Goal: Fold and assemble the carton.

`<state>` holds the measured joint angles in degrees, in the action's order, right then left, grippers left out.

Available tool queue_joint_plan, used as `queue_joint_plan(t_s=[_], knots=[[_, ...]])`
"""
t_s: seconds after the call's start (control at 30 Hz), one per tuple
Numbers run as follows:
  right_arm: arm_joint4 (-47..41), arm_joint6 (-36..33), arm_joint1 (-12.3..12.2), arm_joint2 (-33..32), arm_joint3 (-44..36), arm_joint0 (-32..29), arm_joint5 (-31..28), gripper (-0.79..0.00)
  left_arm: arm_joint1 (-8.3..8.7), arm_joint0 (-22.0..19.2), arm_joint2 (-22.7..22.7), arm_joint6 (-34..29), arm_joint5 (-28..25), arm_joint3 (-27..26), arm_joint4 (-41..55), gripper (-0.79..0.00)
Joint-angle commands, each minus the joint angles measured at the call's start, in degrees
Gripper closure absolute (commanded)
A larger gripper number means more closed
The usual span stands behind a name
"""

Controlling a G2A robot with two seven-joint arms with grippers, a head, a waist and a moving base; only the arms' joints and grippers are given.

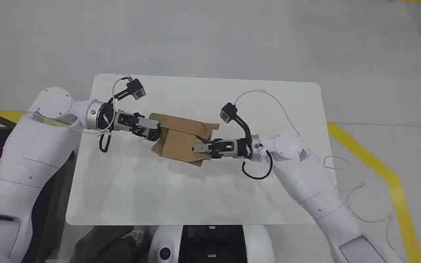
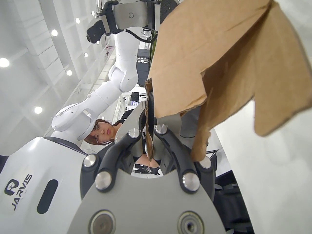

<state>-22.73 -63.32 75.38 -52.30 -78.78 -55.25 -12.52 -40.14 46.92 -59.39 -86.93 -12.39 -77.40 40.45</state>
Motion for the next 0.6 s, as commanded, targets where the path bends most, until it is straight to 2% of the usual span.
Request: queue_joint_plan(t_s=[0.0,0.3,0.57], knots=[[0.4,0.3,0.1,0.3,-0.3,0.2,0.2,0.0,-0.09,0.2,0.2,0.0,0.0,0.0,-0.8,-0.785],[0.8,2.4,0.0,0.1,-1.2,-0.5,-0.9,0.0,-0.46,0.5,-0.3,-1.0,0.4,0.8,-0.6,-0.785],[1.2,3.3,0.2,1.0,-0.8,-0.1,-0.7,0.0,-0.3,1.2,0.2,-1.1,1.2,-0.6,2.5,-0.785]])
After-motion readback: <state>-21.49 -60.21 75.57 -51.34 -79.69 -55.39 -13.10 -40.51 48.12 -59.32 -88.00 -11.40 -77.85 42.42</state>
